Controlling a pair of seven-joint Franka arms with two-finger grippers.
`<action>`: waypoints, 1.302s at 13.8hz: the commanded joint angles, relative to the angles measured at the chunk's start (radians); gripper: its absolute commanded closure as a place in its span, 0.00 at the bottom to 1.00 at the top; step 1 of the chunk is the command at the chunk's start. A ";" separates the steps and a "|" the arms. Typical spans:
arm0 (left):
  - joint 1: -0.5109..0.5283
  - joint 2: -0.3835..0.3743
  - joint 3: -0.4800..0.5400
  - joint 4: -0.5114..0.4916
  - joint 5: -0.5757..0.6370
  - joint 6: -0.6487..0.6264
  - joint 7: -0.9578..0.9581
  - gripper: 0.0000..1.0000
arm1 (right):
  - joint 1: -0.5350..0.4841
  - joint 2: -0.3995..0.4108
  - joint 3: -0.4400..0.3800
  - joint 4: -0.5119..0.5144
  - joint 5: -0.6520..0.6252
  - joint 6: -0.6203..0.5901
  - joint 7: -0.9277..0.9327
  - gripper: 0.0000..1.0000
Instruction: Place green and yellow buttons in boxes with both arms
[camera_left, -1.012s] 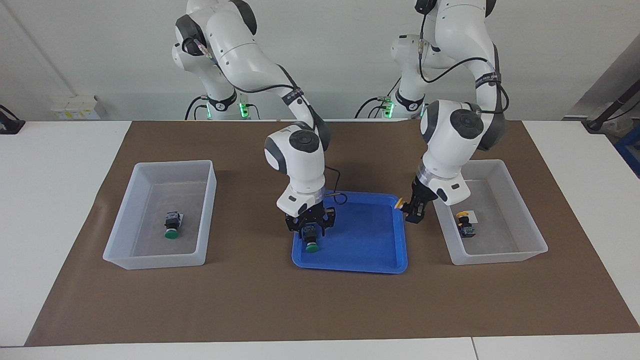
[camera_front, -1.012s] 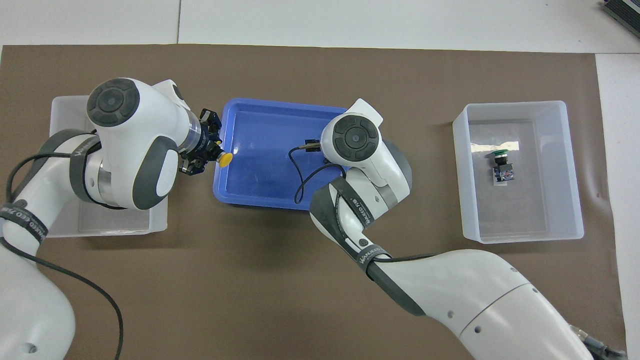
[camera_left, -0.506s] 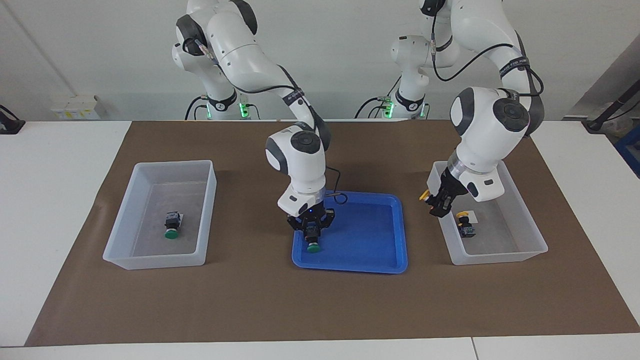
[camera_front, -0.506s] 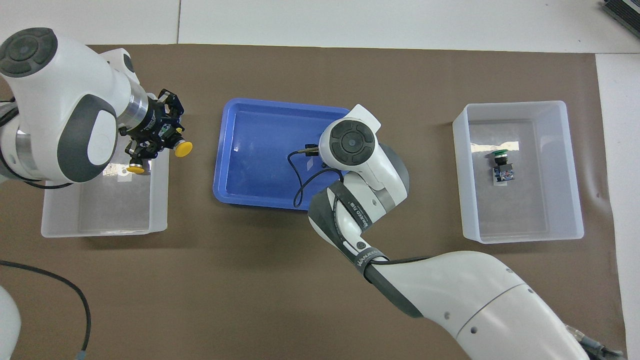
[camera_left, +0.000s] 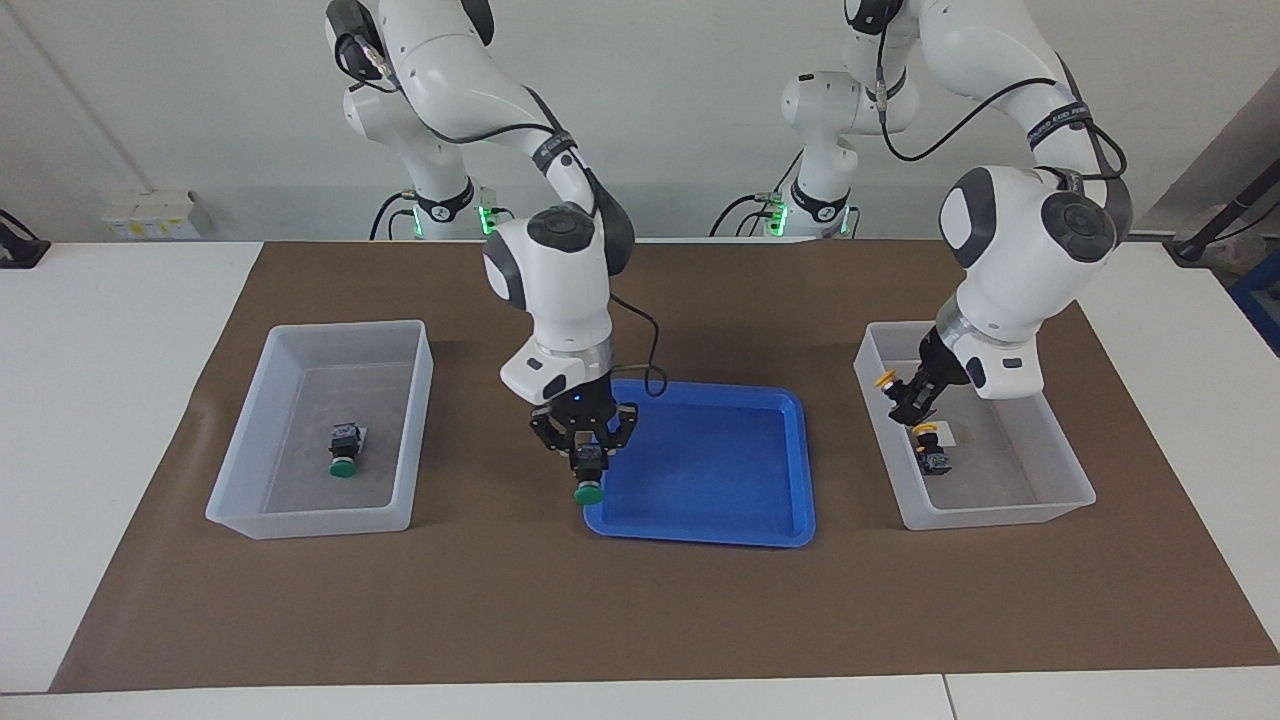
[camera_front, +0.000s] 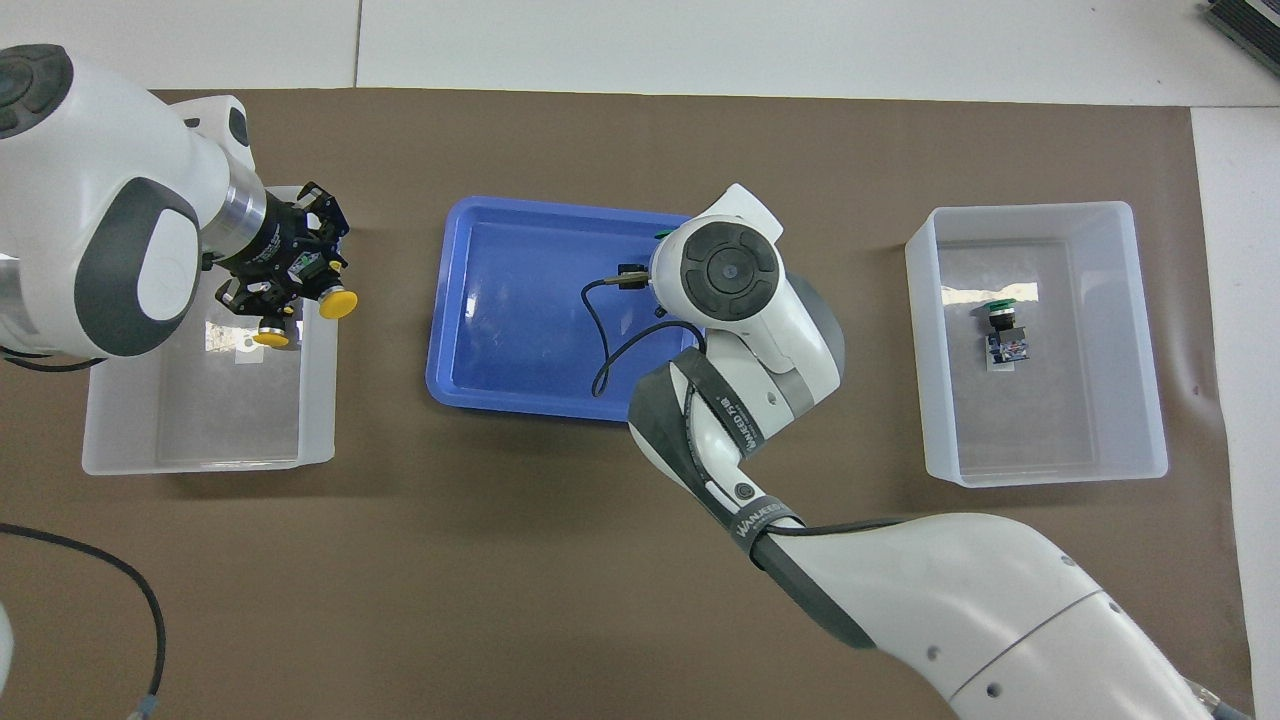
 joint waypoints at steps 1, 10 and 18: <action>0.040 0.006 -0.004 0.044 -0.008 -0.070 0.125 1.00 | -0.070 -0.146 0.012 -0.167 -0.014 0.008 0.006 1.00; 0.102 0.006 -0.002 0.047 0.004 -0.062 0.452 1.00 | -0.346 -0.393 0.012 -0.481 0.006 0.008 -0.392 1.00; 0.129 0.006 0.004 0.038 0.053 -0.042 0.694 1.00 | -0.542 -0.372 0.010 -0.562 0.119 0.047 -0.704 1.00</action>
